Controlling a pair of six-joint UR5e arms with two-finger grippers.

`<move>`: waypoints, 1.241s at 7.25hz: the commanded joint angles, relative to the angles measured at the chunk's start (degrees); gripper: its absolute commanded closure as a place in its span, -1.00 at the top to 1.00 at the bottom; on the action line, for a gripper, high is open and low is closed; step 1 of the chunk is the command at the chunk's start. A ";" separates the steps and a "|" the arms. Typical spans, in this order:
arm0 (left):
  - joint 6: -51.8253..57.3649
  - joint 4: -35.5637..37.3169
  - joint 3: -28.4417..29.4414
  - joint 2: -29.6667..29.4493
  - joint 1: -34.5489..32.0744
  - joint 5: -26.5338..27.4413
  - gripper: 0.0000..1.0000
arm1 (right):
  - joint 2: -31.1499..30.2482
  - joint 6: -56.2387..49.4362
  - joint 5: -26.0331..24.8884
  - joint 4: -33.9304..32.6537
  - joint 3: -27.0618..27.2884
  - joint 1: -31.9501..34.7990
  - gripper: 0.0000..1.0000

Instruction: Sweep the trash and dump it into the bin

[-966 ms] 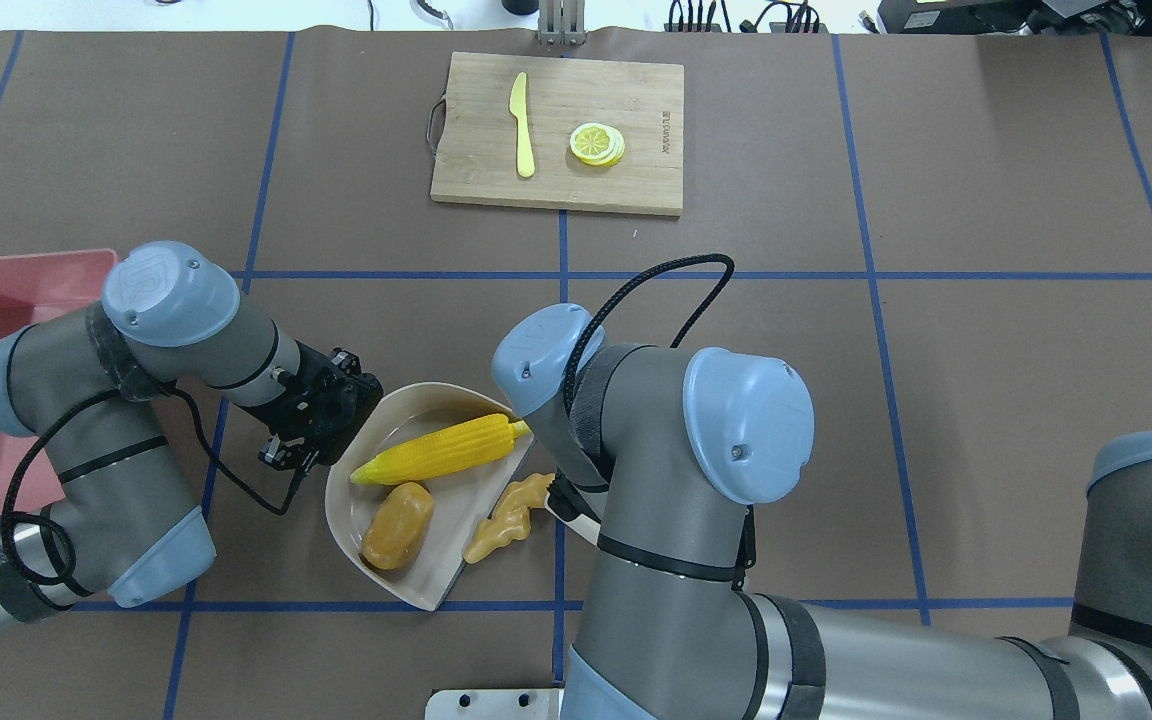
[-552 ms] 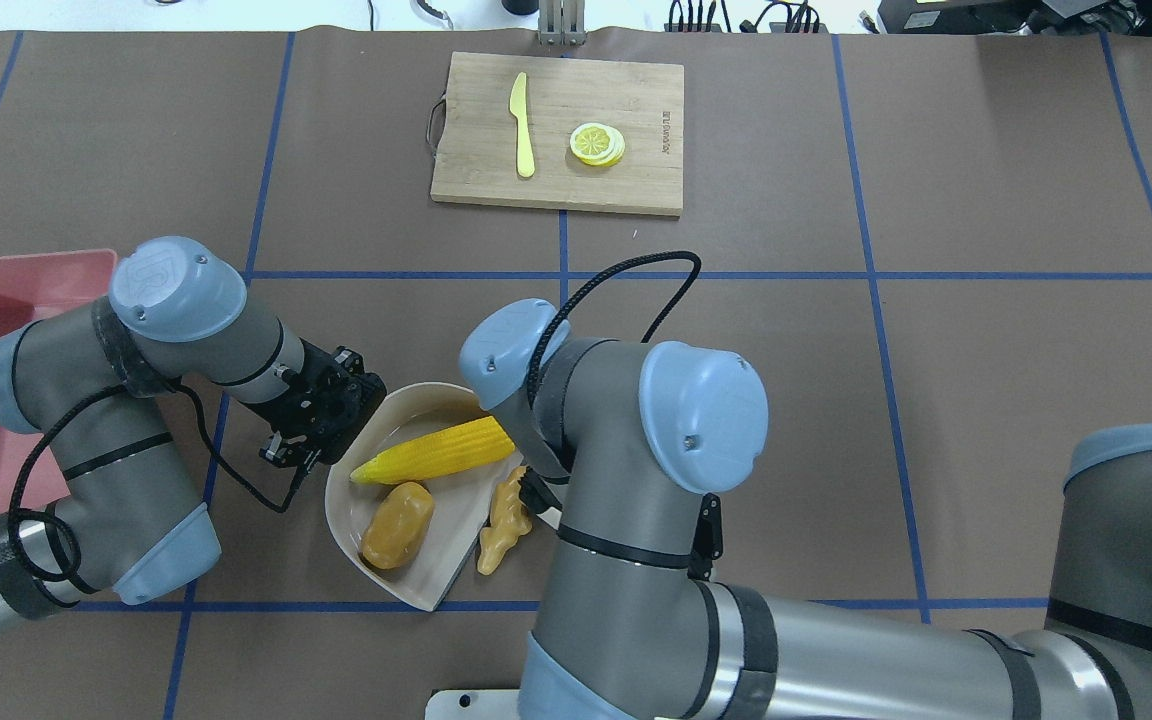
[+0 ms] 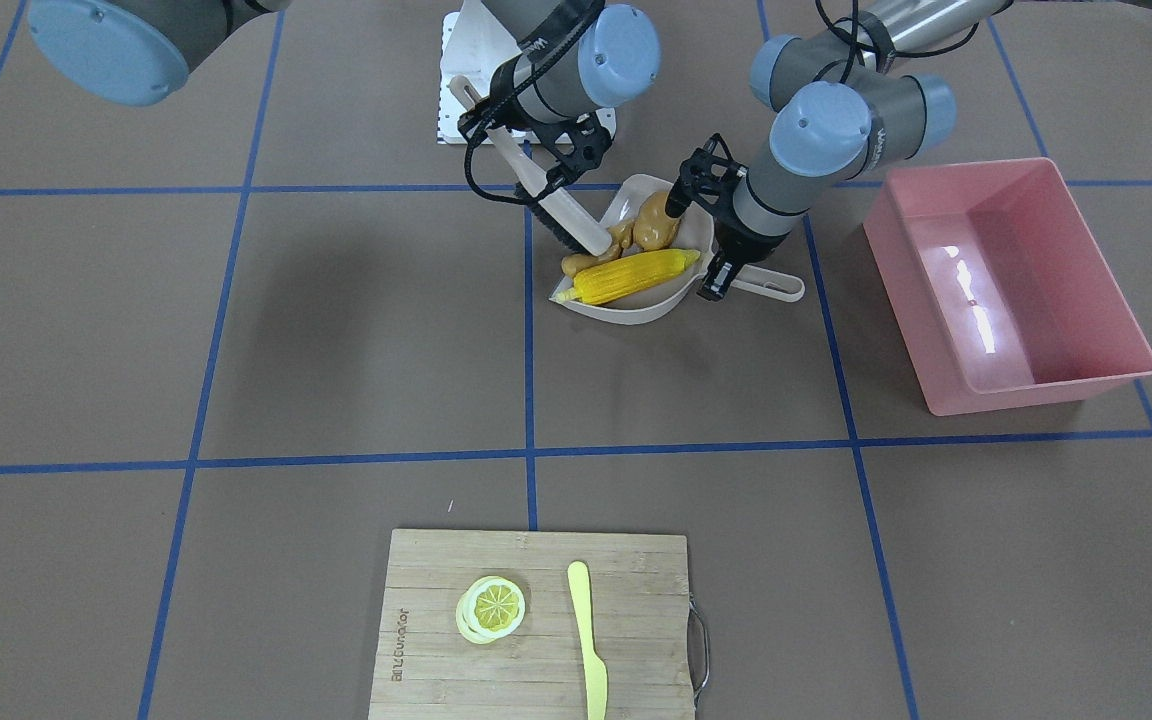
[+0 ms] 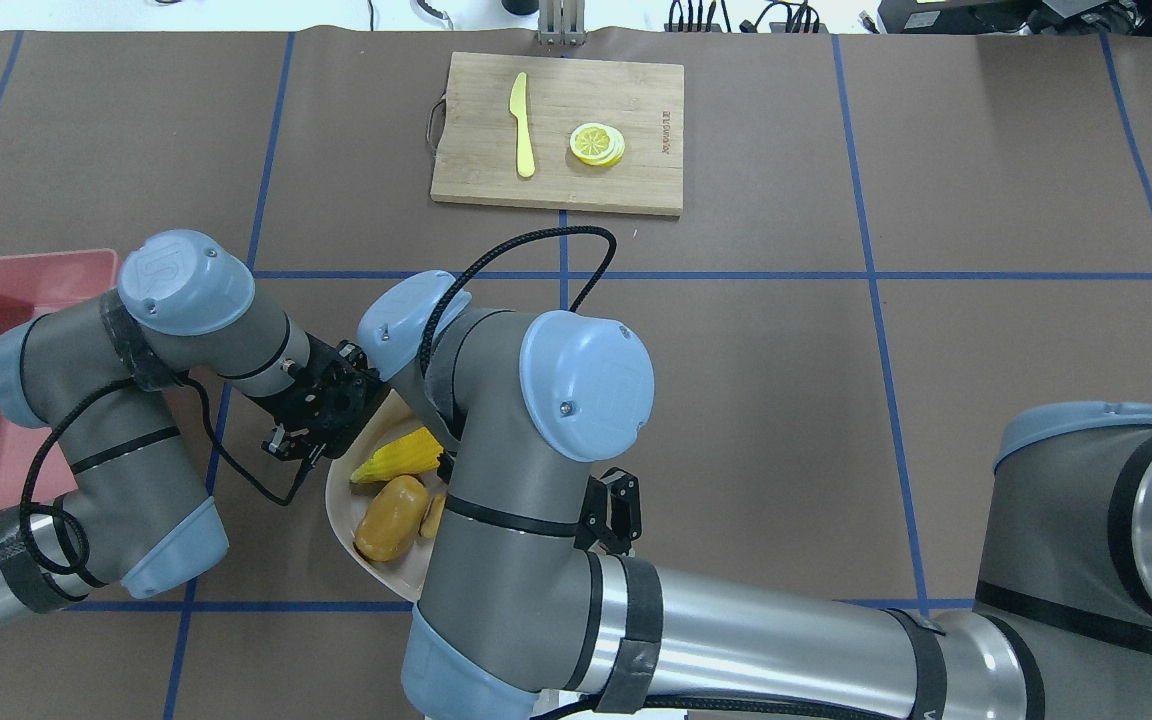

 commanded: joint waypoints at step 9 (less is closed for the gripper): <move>-0.60 -0.50 -0.40 0.12 -0.09 -0.91 -1.00 | -7.92 -6.31 -2.06 -18.02 20.52 9.84 -1.00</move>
